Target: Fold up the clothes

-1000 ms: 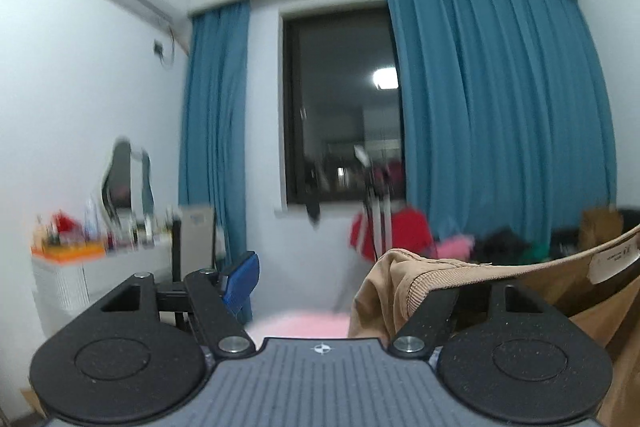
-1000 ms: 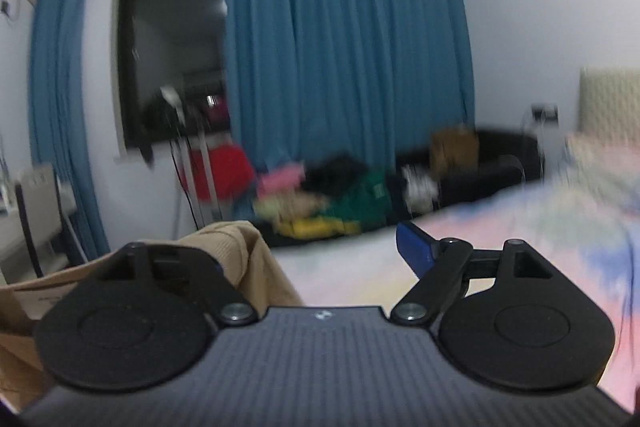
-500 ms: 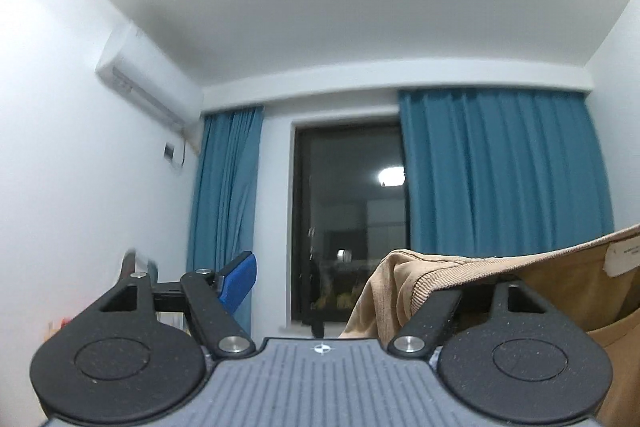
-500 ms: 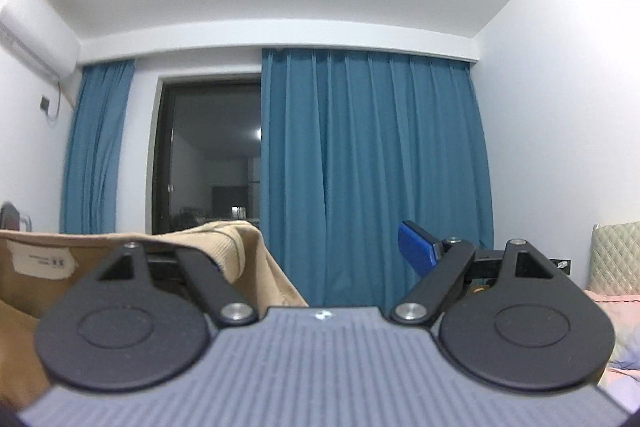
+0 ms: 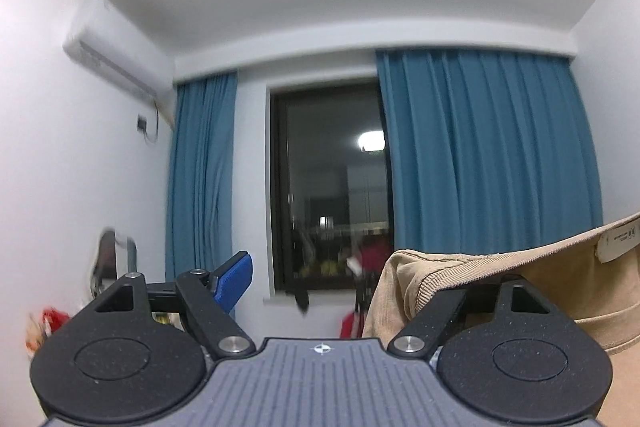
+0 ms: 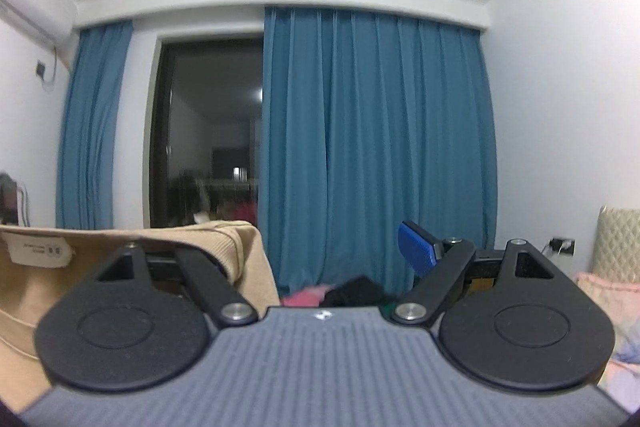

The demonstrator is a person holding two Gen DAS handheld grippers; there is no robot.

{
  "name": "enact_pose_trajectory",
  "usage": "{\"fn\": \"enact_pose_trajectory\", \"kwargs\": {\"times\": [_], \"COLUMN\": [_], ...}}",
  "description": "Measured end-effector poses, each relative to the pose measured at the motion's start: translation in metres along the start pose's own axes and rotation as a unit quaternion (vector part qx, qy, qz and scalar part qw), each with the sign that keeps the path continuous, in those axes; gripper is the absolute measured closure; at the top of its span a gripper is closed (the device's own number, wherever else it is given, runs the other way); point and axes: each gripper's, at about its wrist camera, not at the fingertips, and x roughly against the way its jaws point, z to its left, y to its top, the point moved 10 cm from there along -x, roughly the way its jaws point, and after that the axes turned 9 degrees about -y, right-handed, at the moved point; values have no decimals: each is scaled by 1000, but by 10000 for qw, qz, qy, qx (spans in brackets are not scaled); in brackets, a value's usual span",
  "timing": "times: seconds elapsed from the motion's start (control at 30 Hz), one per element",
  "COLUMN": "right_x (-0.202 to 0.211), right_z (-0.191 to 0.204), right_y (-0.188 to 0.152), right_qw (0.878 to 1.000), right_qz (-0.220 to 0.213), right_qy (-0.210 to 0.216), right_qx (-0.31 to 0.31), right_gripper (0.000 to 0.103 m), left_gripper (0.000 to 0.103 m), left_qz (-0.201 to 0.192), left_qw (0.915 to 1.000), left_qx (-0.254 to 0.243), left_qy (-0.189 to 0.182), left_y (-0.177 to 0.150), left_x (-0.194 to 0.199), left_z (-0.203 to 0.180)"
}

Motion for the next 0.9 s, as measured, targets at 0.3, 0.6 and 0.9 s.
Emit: {"fn": "enact_pose_trajectory", "kwargs": {"times": [0.3, 0.6, 0.9], "right_x": [-200, -345, -378], "right_z": [54, 85, 125], "right_y": [-169, -425, -556], "right_qw": [9947, 9603, 9033], "right_qz": [1007, 2698, 3780], "right_qy": [-159, -280, 295], "right_qx": [147, 658, 2009], "right_gripper": [21, 21, 21], "left_gripper": [18, 18, 20], "left_qz": [848, 2296, 3732], "left_qw": [9958, 9731, 9206], "left_qx": [93, 159, -1053], "left_qy": [343, -48, -466], "left_y": [-185, -463, -603], "left_x": [-197, -348, -384], "left_z": [-3, -46, -82]}}
